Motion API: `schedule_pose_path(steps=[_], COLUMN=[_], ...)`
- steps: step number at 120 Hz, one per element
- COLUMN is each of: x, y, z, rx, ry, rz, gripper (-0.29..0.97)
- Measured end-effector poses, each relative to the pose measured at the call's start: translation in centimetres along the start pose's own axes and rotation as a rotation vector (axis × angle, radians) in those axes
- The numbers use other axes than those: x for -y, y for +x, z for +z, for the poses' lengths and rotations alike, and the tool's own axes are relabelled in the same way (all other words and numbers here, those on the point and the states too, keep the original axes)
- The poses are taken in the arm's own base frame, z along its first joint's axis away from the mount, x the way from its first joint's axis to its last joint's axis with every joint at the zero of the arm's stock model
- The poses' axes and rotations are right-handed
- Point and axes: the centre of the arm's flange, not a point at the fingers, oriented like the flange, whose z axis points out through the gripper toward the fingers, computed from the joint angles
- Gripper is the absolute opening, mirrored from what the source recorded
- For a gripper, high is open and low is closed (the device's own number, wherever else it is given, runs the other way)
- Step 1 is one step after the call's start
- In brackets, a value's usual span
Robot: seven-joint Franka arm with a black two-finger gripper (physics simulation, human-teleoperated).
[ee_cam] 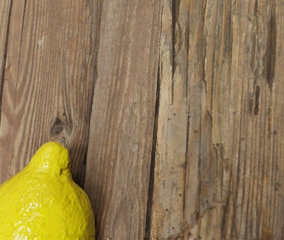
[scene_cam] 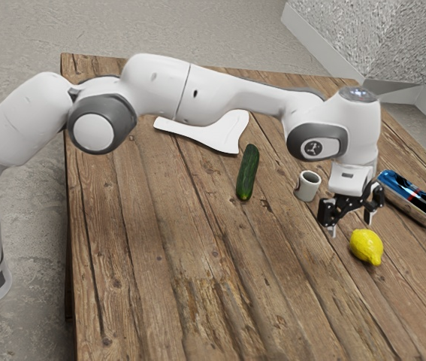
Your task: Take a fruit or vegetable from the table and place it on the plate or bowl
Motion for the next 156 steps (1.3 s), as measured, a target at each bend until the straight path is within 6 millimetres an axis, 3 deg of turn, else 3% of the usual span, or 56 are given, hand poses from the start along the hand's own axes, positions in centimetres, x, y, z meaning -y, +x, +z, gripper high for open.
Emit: schedule_pose_path(steps=[30, 67, 156], x=[0.6, 0.6, 0.9], y=[-0.6, -0.8, -1.2], z=[0.2, 3.4, 6.2], rx=[-0.004, -0.013, -0.018], ry=[0.041, 0.039, 0.081], rz=[-0.006, -0.008, -0.005], gripper=[0.68, 0.68, 0.62])
